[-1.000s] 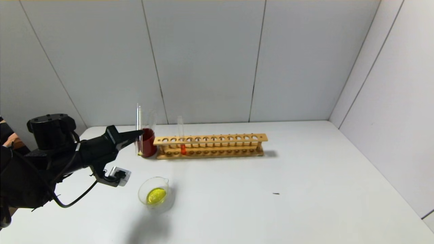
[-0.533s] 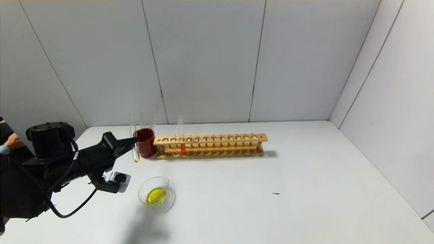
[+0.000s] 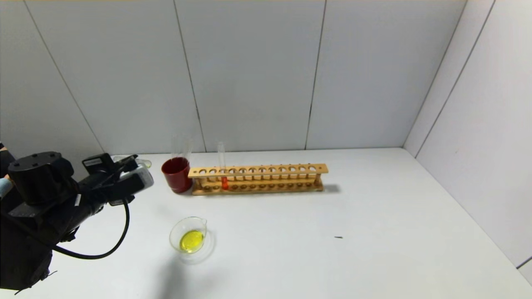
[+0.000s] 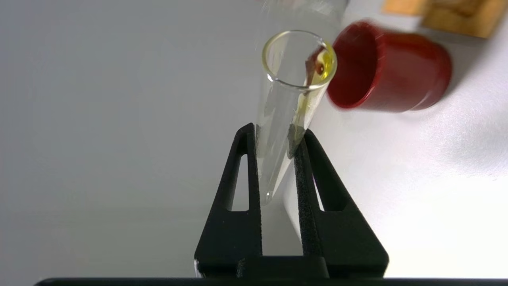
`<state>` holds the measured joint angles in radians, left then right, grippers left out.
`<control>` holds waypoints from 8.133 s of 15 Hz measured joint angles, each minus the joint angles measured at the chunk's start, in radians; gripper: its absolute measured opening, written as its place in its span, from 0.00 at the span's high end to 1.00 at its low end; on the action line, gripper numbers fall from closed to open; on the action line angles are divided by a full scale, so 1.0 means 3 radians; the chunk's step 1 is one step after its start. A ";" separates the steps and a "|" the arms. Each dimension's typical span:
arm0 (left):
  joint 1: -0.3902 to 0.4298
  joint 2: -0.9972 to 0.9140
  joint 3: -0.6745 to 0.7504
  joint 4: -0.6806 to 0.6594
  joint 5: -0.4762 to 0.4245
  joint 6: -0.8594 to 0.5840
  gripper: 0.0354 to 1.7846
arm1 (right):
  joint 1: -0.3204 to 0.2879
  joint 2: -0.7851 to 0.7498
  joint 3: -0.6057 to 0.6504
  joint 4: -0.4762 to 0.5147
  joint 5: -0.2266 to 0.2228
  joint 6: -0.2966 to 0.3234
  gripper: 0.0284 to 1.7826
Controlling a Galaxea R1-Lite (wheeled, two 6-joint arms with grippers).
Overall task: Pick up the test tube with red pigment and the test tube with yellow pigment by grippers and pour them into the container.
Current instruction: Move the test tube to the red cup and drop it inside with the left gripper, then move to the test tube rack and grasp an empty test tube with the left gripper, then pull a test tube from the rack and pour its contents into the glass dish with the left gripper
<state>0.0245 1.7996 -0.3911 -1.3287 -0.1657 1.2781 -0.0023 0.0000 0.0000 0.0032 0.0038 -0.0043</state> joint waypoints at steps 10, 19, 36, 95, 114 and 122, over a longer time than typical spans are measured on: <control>-0.0113 -0.0723 -0.1469 0.2674 0.0165 -0.3250 0.84 | 0.0000 0.0000 0.0000 0.0000 0.0001 0.0001 0.02; 0.0109 -0.0021 -0.1915 0.2289 -0.0516 -0.4391 0.84 | -0.0001 0.0000 0.0000 0.0000 0.0000 0.0000 0.02; 0.0159 0.0938 -0.2349 0.1990 -0.0501 -0.4370 0.84 | -0.0001 0.0000 0.0000 0.0000 0.0000 0.0000 0.02; -0.1013 0.1413 -0.2434 0.1742 -0.0194 -0.4134 0.22 | 0.0000 0.0000 0.0000 0.0000 0.0000 0.0000 0.02; -0.1101 0.1139 -0.2476 0.1854 -0.0179 -0.3906 0.84 | -0.0001 0.0000 0.0000 -0.0001 0.0001 0.0001 0.02; -0.1116 0.0308 -0.2546 0.2244 -0.0174 -0.3584 0.84 | -0.0001 0.0000 0.0000 0.0000 0.0000 0.0001 0.02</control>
<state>-0.3102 1.8919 -1.1549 -0.6555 -0.2179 0.2030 -0.0028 0.0000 0.0000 0.0032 0.0038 -0.0038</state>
